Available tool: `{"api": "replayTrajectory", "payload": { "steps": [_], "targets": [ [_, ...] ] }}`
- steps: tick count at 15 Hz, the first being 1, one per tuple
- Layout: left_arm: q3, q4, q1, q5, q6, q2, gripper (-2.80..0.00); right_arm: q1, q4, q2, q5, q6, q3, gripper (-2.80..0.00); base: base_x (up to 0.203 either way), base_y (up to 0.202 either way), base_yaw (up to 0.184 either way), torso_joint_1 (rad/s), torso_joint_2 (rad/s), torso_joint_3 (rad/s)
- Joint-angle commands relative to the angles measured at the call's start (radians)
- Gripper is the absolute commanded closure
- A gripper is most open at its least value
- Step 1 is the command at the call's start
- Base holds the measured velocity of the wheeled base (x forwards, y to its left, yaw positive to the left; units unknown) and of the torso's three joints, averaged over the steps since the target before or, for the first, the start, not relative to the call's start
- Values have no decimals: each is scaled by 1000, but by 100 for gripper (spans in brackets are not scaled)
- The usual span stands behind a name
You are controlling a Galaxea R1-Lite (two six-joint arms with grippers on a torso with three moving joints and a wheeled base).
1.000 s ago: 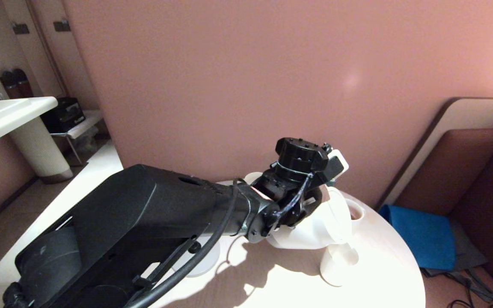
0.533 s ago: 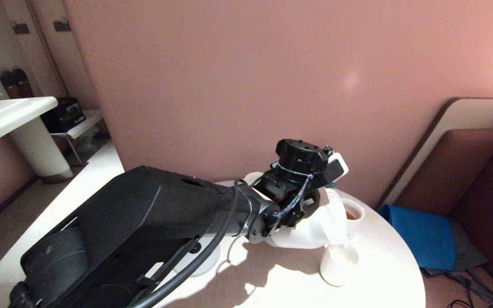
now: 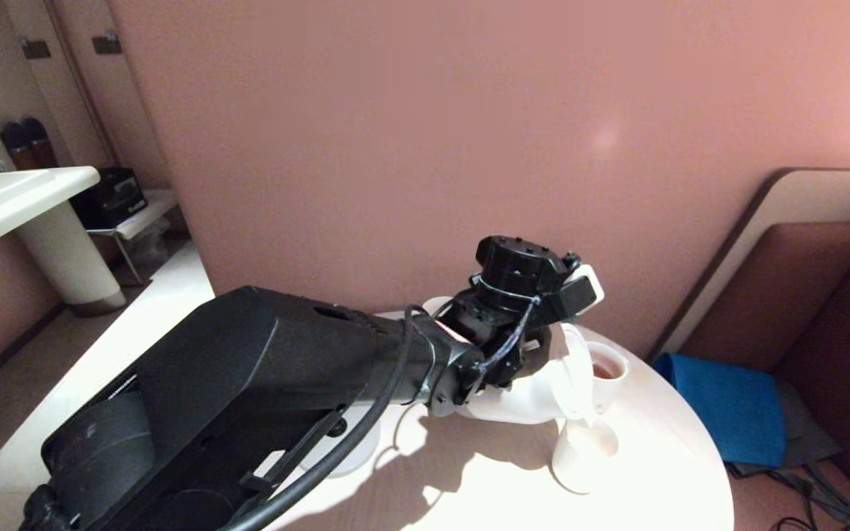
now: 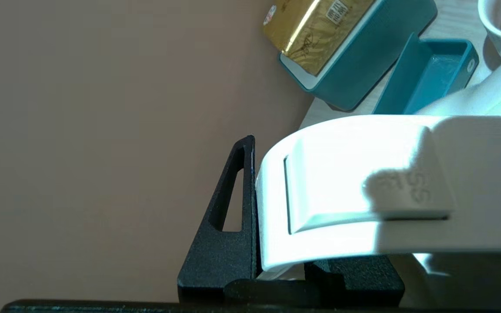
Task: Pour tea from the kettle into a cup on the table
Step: Pour water into the cup
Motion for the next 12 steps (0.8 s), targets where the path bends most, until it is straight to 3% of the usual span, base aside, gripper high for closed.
{"api": "replayTrajectory", "payload": {
  "steps": [1, 12],
  "targets": [
    [-2, -1, 2, 3, 19, 7, 0, 0, -1, 1, 1, -1, 0, -280, 0, 0, 0, 0, 0, 0],
    [-62, 3, 0, 10, 116, 16, 0, 0, -1, 1, 0, -1, 0, -280, 0, 0, 0, 0, 0, 0]
  ]
}}
